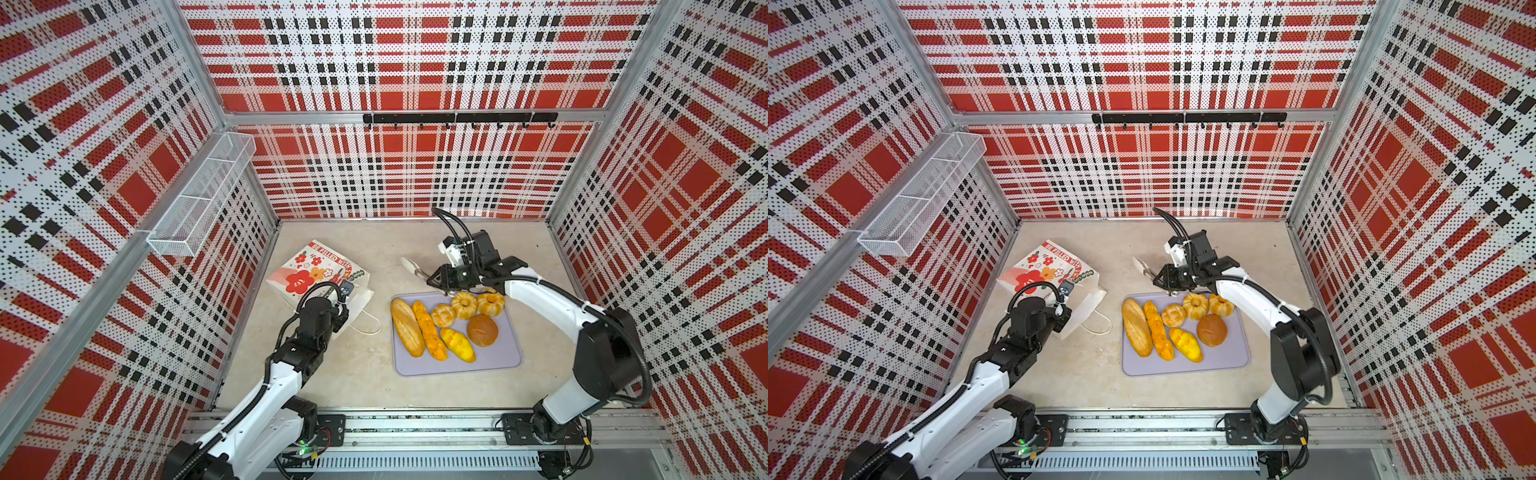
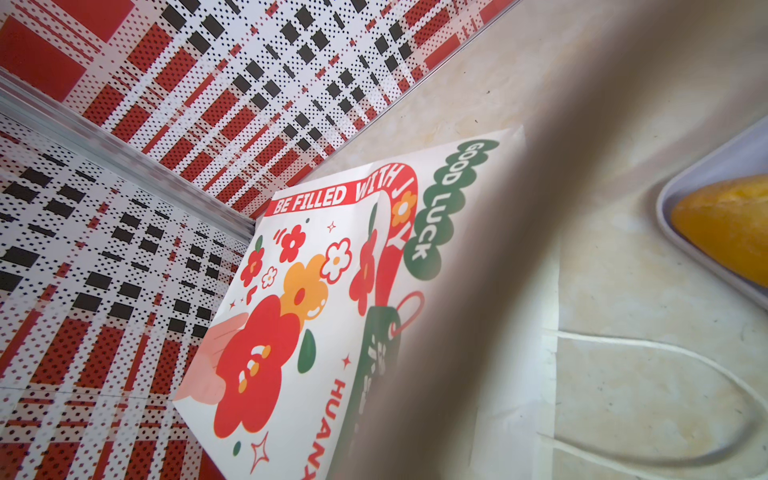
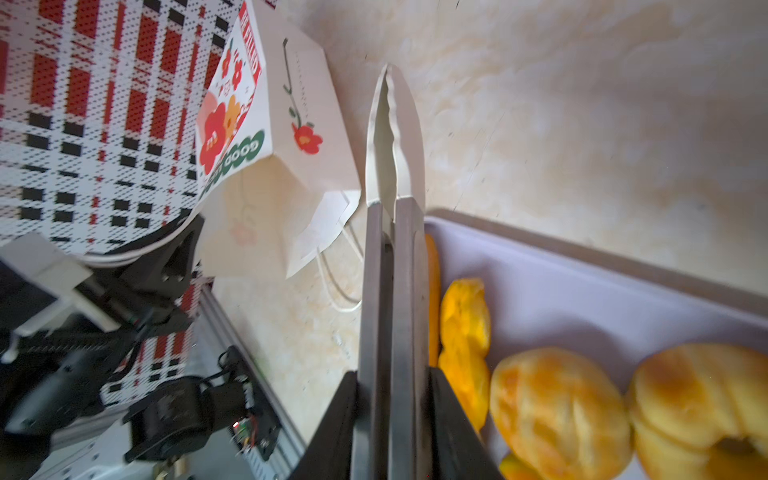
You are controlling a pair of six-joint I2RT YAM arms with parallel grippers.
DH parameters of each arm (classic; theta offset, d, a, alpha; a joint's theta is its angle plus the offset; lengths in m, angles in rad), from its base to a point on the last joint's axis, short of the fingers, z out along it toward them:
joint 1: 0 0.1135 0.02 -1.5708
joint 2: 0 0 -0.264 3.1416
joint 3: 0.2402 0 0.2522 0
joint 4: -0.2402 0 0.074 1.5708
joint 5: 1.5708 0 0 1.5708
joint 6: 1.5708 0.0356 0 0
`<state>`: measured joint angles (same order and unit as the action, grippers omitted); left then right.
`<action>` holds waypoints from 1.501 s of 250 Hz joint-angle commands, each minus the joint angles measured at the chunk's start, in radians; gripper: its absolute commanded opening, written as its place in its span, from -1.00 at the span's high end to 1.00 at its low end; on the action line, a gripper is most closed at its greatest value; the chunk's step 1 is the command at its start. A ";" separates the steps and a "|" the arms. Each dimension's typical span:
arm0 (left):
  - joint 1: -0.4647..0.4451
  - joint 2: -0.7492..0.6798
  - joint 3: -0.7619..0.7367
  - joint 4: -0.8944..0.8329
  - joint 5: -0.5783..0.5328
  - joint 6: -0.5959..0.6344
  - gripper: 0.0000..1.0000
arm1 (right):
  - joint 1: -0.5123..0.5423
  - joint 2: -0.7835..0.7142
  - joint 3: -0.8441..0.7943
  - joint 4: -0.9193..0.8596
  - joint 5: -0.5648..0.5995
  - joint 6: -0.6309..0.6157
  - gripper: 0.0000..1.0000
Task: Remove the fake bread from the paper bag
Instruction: 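Lift the tongs with the right gripper and carry them over the tray, then insert the tongs with the right gripper into the bag opening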
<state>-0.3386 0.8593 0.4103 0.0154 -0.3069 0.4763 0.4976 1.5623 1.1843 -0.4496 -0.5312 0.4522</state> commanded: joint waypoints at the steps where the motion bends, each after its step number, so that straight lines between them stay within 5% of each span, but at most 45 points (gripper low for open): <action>1: -0.005 -0.005 -0.010 0.026 -0.012 -0.007 1.00 | 0.040 -0.118 -0.108 0.145 -0.088 0.090 0.52; 60: -0.004 0.000 -0.011 0.043 -0.010 -0.009 1.00 | 0.182 -0.287 -0.308 0.321 -0.065 0.275 0.63; 76: -0.004 0.000 -0.011 0.043 -0.008 -0.012 1.00 | 0.220 -0.272 -0.352 0.423 -0.062 0.335 0.70; 82: -0.004 0.000 -0.011 0.044 -0.007 -0.013 1.00 | 0.233 -0.260 -0.367 0.462 -0.052 0.356 1.00; 120: -0.005 -0.012 -0.014 0.044 -0.007 -0.017 1.00 | 0.293 -0.137 -0.407 0.676 -0.029 0.443 1.00; 257: -0.008 -0.030 -0.031 0.068 0.015 -0.018 1.00 | 0.404 0.314 -0.219 1.108 0.179 0.687 0.97; 375: 0.006 -0.036 -0.040 0.084 0.027 -0.034 1.00 | 0.452 0.611 0.063 1.261 0.110 0.844 0.77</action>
<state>-0.3408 0.8291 0.3779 0.0536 -0.2951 0.4671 0.9264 2.1502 1.2018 0.6750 -0.3988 1.2461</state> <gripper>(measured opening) 0.048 0.253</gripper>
